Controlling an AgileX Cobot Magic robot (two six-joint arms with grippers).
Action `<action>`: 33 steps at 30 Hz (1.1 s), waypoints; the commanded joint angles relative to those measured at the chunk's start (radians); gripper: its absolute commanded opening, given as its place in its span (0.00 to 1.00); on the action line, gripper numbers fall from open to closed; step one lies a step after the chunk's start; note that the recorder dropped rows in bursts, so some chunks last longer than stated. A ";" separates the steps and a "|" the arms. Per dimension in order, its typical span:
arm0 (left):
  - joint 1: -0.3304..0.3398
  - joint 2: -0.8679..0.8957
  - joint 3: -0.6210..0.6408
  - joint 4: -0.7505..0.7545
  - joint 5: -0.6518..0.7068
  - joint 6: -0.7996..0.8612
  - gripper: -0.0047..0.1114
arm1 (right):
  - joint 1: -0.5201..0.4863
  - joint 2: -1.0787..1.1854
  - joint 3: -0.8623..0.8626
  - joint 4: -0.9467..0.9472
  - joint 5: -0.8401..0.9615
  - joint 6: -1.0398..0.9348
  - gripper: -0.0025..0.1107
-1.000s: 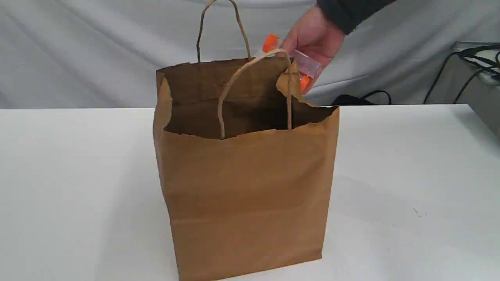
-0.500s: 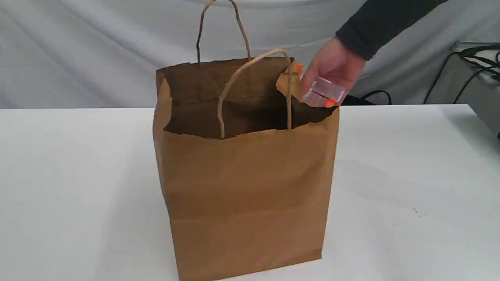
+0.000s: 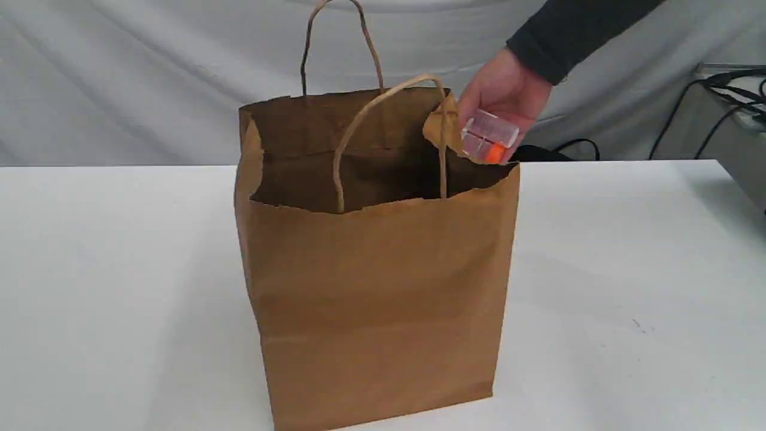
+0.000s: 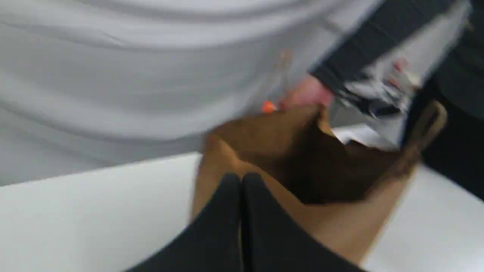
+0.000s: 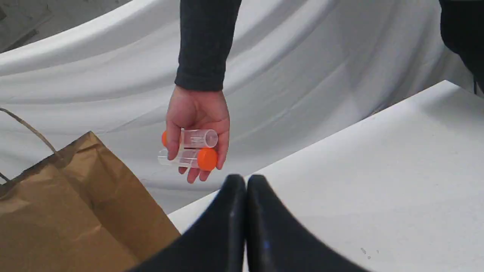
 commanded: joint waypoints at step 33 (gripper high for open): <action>-0.352 0.645 -0.420 -0.021 0.316 0.225 0.53 | -0.006 -0.004 0.003 -0.034 0.054 -0.007 0.02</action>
